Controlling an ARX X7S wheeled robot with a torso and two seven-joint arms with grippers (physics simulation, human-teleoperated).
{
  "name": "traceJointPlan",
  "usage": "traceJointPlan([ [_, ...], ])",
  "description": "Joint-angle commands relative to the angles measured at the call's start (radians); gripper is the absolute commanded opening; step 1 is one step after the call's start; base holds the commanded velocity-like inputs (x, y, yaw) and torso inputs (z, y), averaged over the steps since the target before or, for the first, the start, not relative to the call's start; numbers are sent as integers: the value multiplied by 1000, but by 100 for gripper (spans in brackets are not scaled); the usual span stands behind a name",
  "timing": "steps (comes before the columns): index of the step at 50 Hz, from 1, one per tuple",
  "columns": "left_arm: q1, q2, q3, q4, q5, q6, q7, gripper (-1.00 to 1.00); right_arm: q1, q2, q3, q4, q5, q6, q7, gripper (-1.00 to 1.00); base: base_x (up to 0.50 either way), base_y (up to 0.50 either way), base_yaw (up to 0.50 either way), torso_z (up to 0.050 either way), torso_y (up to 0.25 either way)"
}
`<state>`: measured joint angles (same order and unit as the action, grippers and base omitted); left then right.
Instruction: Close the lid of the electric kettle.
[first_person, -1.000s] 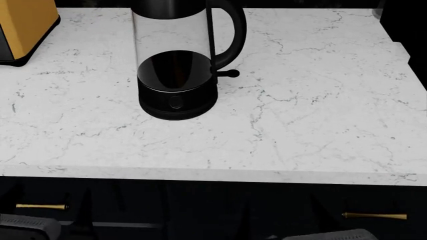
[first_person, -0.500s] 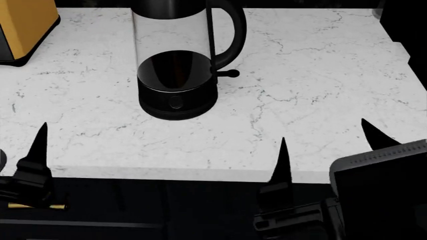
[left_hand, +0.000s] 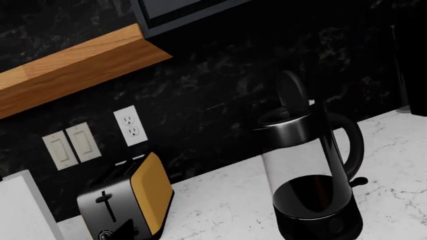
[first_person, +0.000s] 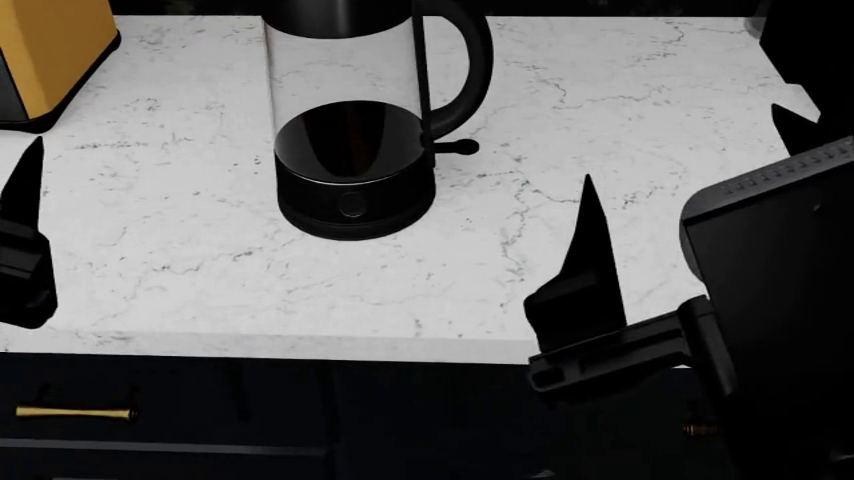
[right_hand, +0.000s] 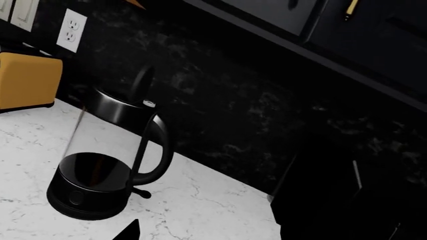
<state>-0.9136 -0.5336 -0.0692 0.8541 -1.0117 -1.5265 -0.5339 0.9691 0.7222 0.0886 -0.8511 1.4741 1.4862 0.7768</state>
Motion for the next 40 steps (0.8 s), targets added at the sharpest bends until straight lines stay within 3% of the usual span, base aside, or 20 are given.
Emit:
traceJointPlan([
  [1,-112,-56,19,-63,-307,-11,-241,100,113,44,-65,42,151,0,137,100,0,0,0,0,0],
  [7,-103,-76,23,-69,-330,13,-252,100,164,35,-129,57,158,2,162,100,122,0,0,0,0],
  [40,-87,-140,47,-72,-353,86,-271,100,209,67,-215,53,145,-55,148,100,500,0,0,0,0],
])
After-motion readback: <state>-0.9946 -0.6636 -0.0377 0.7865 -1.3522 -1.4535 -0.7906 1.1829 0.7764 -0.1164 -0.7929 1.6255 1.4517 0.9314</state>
